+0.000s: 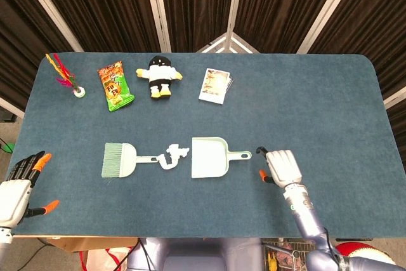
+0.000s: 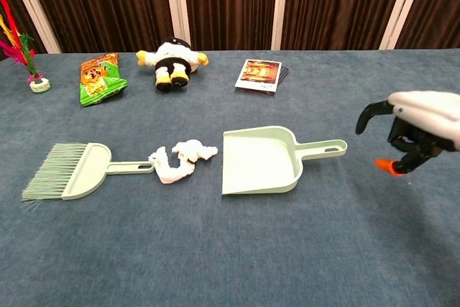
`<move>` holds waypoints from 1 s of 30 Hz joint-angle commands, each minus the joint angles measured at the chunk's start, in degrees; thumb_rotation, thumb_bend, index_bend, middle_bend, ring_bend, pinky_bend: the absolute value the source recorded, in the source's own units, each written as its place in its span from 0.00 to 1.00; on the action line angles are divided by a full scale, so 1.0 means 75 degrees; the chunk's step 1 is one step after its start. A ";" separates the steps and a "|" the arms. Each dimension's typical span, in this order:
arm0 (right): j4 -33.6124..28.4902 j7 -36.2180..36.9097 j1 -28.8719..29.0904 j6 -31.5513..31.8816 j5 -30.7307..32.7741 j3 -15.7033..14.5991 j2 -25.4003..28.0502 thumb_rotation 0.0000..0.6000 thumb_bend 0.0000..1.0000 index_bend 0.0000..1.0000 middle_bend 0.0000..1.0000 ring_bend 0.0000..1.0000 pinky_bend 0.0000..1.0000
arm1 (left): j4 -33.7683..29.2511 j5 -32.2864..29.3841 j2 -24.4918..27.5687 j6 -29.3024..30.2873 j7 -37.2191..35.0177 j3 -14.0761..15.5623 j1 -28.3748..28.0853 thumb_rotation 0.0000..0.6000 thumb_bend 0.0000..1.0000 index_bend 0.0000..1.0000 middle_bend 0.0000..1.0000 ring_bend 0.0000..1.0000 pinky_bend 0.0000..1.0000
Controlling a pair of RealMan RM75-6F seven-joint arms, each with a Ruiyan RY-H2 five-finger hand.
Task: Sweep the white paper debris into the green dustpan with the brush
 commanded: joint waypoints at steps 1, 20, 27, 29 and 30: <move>0.0375 -0.0201 0.0171 0.0020 0.0219 -0.0027 -0.0433 1.00 0.36 0.34 0.93 0.98 0.90 | -0.0021 -0.0012 0.0016 -0.0030 -0.0001 0.0014 -0.0011 1.00 0.00 0.00 0.00 0.00 0.00; 0.1017 -0.0359 0.0583 0.0399 0.0368 0.0197 -0.1308 1.00 0.35 0.34 0.93 0.98 0.90 | -0.0047 -0.0151 0.0088 -0.0080 -0.0162 -0.0002 -0.0012 1.00 0.00 0.00 0.00 0.00 0.00; 0.1183 -0.0417 0.0692 0.0337 0.0505 0.0180 -0.1489 1.00 0.35 0.34 0.93 0.98 0.90 | -0.0058 -0.0138 0.0107 -0.0085 -0.0201 0.0010 -0.0012 1.00 0.00 0.00 0.00 0.00 0.00; 0.1291 -0.0437 0.0749 0.0294 0.0546 0.0190 -0.1564 1.00 0.35 0.34 0.93 0.98 0.90 | -0.0062 -0.0142 0.0106 -0.0092 -0.0195 0.0007 -0.0018 1.00 0.00 0.00 0.00 0.00 0.00; 0.1337 -0.0440 0.0773 0.0276 0.0577 0.0200 -0.1606 1.00 0.35 0.34 0.93 0.98 0.90 | -0.0063 -0.0140 0.0105 -0.0089 -0.0196 0.0007 -0.0017 1.00 0.00 0.00 0.00 0.00 0.00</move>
